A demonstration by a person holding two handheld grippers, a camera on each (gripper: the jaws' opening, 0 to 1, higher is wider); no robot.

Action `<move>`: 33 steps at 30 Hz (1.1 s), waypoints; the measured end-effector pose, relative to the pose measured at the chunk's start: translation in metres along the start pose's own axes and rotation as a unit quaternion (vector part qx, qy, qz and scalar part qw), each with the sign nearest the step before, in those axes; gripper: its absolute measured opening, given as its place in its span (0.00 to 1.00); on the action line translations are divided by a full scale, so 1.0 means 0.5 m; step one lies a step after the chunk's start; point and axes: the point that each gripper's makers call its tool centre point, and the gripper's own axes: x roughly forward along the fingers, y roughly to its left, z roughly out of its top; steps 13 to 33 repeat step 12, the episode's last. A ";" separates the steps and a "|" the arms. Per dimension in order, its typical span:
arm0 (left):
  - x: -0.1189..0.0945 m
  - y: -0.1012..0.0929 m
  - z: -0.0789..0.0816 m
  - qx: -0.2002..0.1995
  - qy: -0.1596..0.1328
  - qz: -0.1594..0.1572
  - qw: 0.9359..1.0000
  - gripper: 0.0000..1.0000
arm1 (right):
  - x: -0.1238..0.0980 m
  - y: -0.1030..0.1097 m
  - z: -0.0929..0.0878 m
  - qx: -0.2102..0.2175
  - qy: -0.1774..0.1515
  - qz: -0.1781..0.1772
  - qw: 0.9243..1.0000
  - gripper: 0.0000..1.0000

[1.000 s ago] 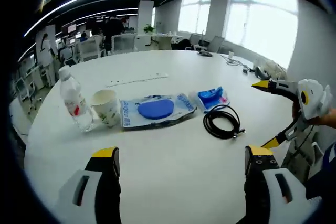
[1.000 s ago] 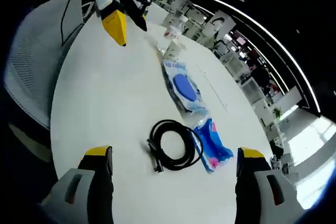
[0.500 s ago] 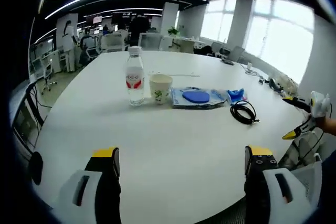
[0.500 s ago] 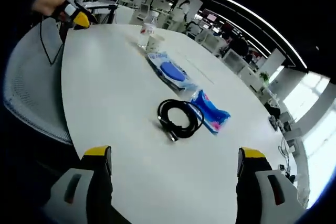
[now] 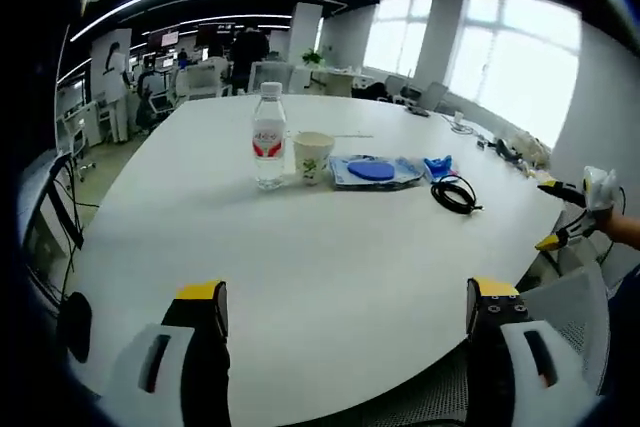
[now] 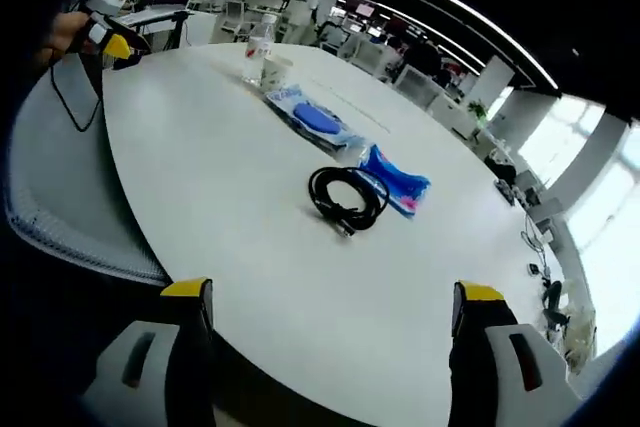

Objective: Arrange the tabletop items into an orderly group along one side of the table until the central work area is clear of visible clutter.

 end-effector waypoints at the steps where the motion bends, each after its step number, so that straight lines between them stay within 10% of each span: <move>1: -0.004 0.004 -0.008 -0.007 0.007 0.005 1.000 0.99 | -0.002 0.004 0.001 -0.007 -0.002 0.003 1.000 0.97; 33: -0.008 -0.014 0.003 -0.004 0.012 0.020 1.000 0.99 | 0.002 -0.043 0.013 0.018 -0.019 0.005 1.000 0.96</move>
